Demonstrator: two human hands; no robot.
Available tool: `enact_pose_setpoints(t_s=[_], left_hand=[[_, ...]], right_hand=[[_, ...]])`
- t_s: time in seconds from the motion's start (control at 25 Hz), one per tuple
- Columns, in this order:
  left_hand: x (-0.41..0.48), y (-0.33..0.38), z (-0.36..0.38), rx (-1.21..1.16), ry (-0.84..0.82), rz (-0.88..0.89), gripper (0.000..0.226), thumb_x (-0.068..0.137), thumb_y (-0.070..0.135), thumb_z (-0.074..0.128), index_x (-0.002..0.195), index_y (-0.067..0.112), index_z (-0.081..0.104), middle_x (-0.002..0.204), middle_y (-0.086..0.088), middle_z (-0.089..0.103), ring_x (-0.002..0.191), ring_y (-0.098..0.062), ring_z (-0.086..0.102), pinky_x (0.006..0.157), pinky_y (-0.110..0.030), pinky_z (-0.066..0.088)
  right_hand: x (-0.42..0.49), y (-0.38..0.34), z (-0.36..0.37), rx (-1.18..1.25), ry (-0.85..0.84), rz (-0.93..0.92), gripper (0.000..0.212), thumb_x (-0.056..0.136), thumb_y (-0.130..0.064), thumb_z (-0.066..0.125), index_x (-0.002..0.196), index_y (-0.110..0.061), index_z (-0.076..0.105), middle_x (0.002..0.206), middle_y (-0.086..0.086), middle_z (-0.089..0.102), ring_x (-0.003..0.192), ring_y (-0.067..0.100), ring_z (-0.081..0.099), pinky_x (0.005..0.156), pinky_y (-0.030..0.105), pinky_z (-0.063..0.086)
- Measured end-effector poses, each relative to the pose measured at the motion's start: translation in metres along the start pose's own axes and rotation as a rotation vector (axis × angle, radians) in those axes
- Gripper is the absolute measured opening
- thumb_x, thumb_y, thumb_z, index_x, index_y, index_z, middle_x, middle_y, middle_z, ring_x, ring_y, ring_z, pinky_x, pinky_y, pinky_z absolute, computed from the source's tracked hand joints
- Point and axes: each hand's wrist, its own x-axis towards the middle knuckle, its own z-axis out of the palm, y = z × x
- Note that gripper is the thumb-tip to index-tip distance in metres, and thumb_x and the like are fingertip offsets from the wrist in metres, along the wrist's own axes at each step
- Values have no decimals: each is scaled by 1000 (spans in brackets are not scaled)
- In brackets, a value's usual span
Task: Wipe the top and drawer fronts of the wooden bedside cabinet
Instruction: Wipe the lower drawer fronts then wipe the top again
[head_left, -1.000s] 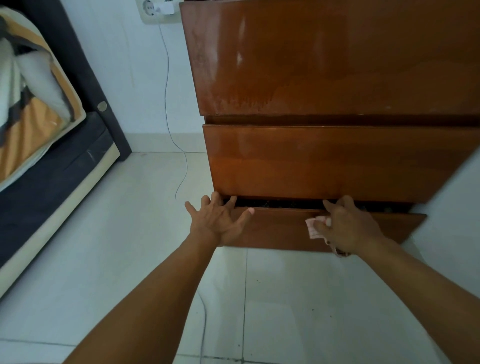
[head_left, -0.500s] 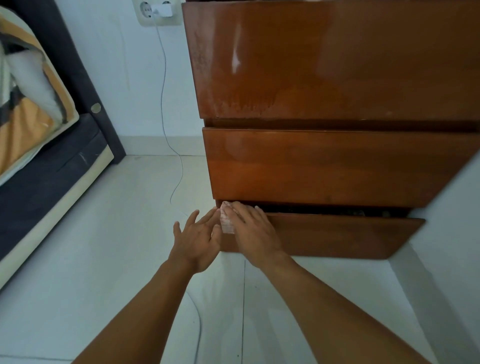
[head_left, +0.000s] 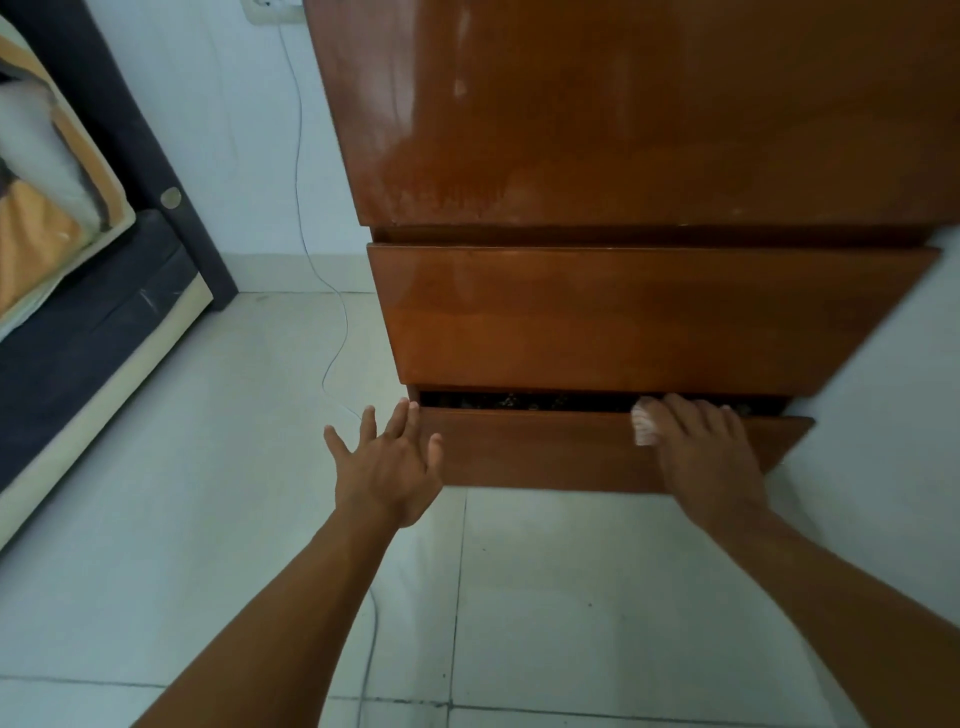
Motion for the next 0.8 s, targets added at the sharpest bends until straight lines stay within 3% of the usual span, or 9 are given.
enact_pose_setpoints(t_s=[0.12, 0.2, 0.44, 0.56, 0.68, 0.72, 0.8], left_hand=[[2, 5, -3, 35, -23, -23, 73, 99, 62, 3, 163, 28, 5, 171, 6, 7, 157, -31, 3, 117, -71, -2], [3, 5, -1, 50, -27, -41, 74, 99, 64, 3, 163, 28, 5, 171, 5, 7, 157, -31, 4, 117, -71, -1], [5, 8, -1, 32, -22, -52, 74, 99, 64, 4, 163, 29, 8, 170, 6, 9, 157, -31, 7, 116, -72, 0], [3, 5, -5, -9, -26, -46, 74, 99, 63, 6, 163, 26, 8, 171, 6, 9, 157, -30, 7, 117, -72, 0], [-1, 7, -4, -47, -10, -31, 73, 100, 60, 7, 163, 24, 9, 170, 4, 11, 157, -31, 9, 117, -70, 2], [-2, 7, -2, -63, 5, -28, 72, 101, 60, 8, 163, 23, 10, 170, 3, 13, 156, -31, 10, 117, -70, 3], [-2, 6, 0, -89, 48, -17, 71, 101, 58, 8, 163, 22, 14, 169, 2, 18, 156, -31, 13, 117, -70, 4]], right_hand=[[-20, 66, -2, -66, -3, 80, 49, 93, -15, 49, 142, -10, 55, 135, 20, 58, 115, 46, 54, 100, 57, 42], [-27, 100, -4, -76, -31, 41, 54, 93, -11, 38, 145, -2, 50, 134, 27, 57, 118, 50, 52, 103, 59, 43], [-25, 93, 0, -44, -94, 116, 55, 92, -7, 29, 139, 9, 53, 130, 34, 58, 121, 53, 53, 110, 59, 44], [-27, 100, -20, 190, -56, 211, 53, 95, -8, 33, 141, 0, 58, 139, 28, 58, 128, 45, 55, 107, 51, 48], [-34, 83, -33, 582, 12, 271, 43, 102, 0, 52, 143, -11, 58, 144, 24, 56, 130, 6, 55, 106, 25, 44], [-36, 58, -37, 719, 78, 208, 39, 105, -4, 51, 143, -11, 59, 145, 23, 56, 128, 6, 58, 108, 26, 46], [-32, -2, -32, 718, 205, 43, 42, 103, -1, 52, 145, -6, 56, 152, 14, 52, 136, 25, 55, 115, 47, 45]])
